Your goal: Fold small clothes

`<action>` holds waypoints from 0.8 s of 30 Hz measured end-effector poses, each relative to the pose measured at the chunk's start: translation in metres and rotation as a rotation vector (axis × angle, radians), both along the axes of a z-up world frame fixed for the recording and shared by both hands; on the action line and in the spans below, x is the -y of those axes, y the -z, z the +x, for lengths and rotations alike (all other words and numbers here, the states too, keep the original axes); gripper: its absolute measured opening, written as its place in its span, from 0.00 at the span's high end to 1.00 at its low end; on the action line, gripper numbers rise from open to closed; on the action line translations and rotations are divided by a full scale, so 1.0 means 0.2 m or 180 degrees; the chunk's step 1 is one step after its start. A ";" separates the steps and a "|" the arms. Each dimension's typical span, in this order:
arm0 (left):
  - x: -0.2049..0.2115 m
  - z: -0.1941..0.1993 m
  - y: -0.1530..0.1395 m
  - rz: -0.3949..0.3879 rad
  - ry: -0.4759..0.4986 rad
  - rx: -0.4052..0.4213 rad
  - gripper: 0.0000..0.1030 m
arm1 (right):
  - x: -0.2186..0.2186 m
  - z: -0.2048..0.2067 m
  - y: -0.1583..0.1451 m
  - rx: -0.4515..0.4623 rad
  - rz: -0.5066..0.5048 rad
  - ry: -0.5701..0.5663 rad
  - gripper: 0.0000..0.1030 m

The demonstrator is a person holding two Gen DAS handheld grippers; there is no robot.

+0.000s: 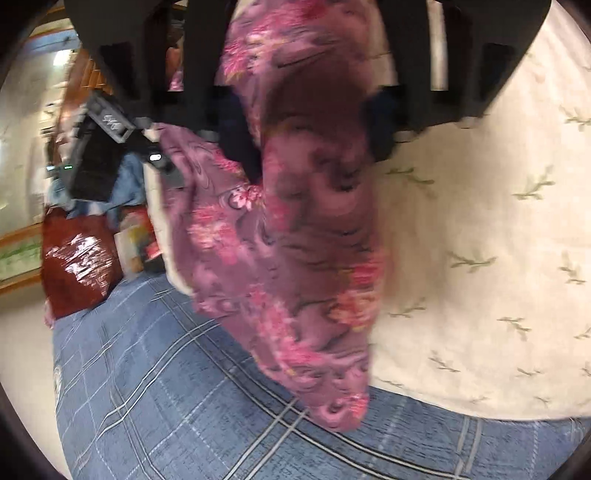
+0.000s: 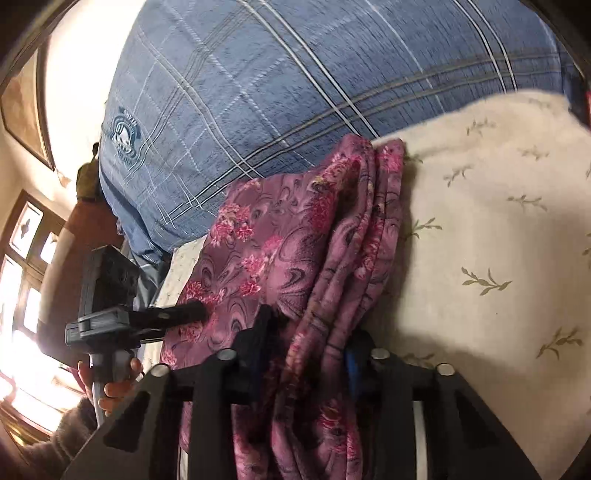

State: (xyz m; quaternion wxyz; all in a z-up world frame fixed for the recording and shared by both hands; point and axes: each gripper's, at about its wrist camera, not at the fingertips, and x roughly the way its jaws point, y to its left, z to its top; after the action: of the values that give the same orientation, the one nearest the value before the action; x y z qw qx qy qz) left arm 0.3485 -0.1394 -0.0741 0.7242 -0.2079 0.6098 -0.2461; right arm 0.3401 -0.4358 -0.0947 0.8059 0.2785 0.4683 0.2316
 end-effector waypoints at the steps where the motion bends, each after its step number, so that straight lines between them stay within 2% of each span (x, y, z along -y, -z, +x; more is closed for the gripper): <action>1: -0.02 -0.01 0.00 -0.0076 -0.0043 -0.0033 0.67 | 0.00 -0.01 -0.02 0.0022 -0.0011 0.0012 0.74; 3: -0.05 -0.03 -0.01 -0.0152 -0.0076 -0.0045 0.71 | -0.01 -0.05 -0.05 0.0071 -0.0051 0.0029 0.75; 11: -0.10 -0.24 -0.22 -0.0063 0.0115 0.0257 0.73 | -0.15 -0.22 -0.19 0.0154 -0.0307 -0.0008 0.78; 17: -0.26 -0.51 -0.35 0.0055 0.0147 0.0465 0.73 | -0.34 -0.45 -0.28 0.0259 -0.0244 -0.0197 0.78; 21: -0.45 -0.71 -0.36 0.0068 0.0060 0.0447 0.73 | -0.51 -0.61 -0.30 0.0298 -0.0212 -0.0385 0.77; 24: -0.60 -0.83 -0.28 0.0110 -0.0047 0.0328 0.72 | -0.60 -0.70 -0.24 0.0260 -0.0186 -0.0453 0.74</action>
State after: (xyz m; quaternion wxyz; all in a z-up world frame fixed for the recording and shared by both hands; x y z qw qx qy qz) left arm 0.1824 -0.0203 -0.0179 0.7598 -0.1869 0.5743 -0.2406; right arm 0.1991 -0.3149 -0.0466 0.8136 0.2113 0.4602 0.2857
